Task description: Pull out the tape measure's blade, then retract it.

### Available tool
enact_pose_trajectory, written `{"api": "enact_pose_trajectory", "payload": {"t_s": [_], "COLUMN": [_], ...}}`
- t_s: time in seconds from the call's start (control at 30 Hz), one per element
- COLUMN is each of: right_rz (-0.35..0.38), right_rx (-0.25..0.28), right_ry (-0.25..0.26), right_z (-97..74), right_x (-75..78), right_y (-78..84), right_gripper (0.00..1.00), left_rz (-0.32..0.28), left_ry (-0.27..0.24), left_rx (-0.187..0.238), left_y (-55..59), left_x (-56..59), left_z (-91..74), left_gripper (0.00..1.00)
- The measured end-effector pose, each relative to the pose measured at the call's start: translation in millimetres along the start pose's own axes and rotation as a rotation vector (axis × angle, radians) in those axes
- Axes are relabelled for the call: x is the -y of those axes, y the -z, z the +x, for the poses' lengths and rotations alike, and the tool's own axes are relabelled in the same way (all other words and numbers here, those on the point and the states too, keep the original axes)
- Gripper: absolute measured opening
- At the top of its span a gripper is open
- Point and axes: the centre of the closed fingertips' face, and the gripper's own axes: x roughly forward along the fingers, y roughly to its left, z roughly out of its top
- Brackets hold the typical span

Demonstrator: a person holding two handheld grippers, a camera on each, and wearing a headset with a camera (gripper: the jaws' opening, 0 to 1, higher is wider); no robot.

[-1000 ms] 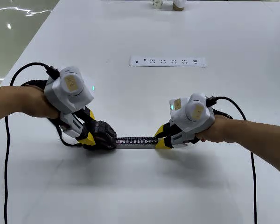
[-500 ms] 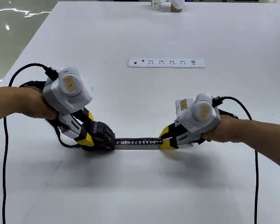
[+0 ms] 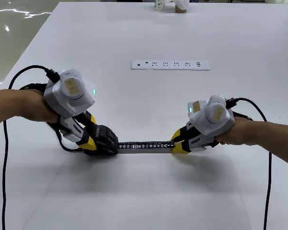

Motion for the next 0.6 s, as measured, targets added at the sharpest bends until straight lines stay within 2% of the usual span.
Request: {"api": "enact_pose_trajectory", "payload": {"t_s": [0.6], "right_rz": [0.017], "right_rx": [-0.019], "right_ry": [-0.001], "right_z": [-17.6], "right_x": [-1.7], "right_y": [19.6], "right_gripper": [0.08], "left_rz": [-0.003], "left_ry": [0.002], "left_rx": [-0.002], "left_y": [-1.5], "left_x": [0.0], "left_z": [-0.6], "left_gripper": [0.27]}}
